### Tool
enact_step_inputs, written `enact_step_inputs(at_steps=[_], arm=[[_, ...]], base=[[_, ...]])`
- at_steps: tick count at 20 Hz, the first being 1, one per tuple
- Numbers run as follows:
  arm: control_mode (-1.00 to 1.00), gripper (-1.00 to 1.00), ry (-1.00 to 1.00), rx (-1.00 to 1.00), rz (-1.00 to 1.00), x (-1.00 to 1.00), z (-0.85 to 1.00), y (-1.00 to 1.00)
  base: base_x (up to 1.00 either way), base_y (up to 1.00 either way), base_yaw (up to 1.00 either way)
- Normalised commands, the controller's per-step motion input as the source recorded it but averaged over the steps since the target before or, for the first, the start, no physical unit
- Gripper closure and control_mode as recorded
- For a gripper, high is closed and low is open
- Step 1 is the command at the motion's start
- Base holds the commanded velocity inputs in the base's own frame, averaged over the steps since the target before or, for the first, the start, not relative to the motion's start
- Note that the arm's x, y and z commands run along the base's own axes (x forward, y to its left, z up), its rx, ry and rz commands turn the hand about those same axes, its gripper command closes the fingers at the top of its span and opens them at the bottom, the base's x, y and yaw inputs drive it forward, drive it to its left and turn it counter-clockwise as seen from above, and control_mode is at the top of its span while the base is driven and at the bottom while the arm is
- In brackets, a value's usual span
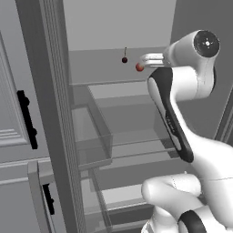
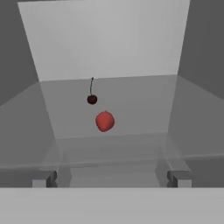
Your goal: Take the strawberry from the fridge and place it on top of the pancake, located on the dining counter.
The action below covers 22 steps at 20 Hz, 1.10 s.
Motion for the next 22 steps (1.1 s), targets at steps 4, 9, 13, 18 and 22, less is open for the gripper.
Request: enact_step_inputs(at_steps=[4,9,13,18,22], arm=[[-1.0,-1.0,0.19,0.02,0.0,0.78,-0.21,-0.03],[-1.0,-1.0,0.05,0.0,0.0,0.79,-0.11,-0.01],[-1.0,-1.0,0.08,0.0,0.05,0.5,0.0,-0.04],[-1.0,-1.0,0.01,0.0,0.01,0.18,-0.09,0.01],[-1.0,-1.0,0.01,0.0,0.0,0.45,-0.09,0.04]], base=[[0.0,0.0,0.0],[0.0,0.0,0.0],[0.0,0.0,0.0],[0.0,0.0,0.0],[0.0,0.0,0.0]])
